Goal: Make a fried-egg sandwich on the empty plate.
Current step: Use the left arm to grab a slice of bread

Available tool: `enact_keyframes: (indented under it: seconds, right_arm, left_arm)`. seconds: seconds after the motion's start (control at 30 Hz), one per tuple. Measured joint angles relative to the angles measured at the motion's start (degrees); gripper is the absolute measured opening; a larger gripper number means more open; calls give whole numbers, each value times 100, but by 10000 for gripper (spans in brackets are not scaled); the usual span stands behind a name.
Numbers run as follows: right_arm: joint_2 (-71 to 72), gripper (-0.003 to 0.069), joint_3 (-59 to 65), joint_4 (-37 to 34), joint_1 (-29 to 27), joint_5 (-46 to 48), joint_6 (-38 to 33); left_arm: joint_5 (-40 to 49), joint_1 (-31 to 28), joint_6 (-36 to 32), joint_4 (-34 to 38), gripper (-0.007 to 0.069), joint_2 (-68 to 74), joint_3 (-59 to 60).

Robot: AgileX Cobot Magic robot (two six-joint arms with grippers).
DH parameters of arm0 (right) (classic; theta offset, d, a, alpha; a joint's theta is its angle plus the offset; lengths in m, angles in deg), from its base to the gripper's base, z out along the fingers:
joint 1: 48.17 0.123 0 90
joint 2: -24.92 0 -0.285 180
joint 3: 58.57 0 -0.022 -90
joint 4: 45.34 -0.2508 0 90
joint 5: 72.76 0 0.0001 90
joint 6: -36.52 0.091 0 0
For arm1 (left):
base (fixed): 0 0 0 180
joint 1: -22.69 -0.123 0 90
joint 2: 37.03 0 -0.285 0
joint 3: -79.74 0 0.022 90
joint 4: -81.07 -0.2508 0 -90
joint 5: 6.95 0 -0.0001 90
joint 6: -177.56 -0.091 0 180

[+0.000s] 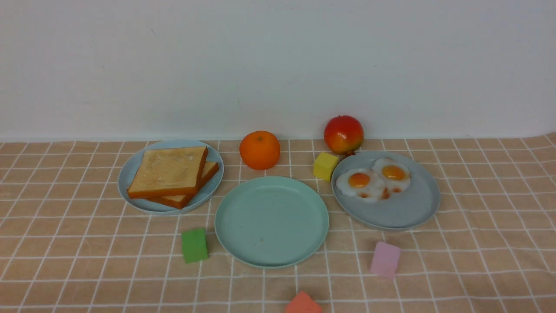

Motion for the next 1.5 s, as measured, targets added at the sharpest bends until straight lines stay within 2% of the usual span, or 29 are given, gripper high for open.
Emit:
enact_keyframes:
  seconds: [1.1,1.5]
  right_arm:
    - [0,239,0,0,0,0,0]
    - [0,239,20,231,0,-126,0]
  left_arm:
    - [0,0,0,0,238,0,0]
    - [-91,0,0,-39,238,0,8]
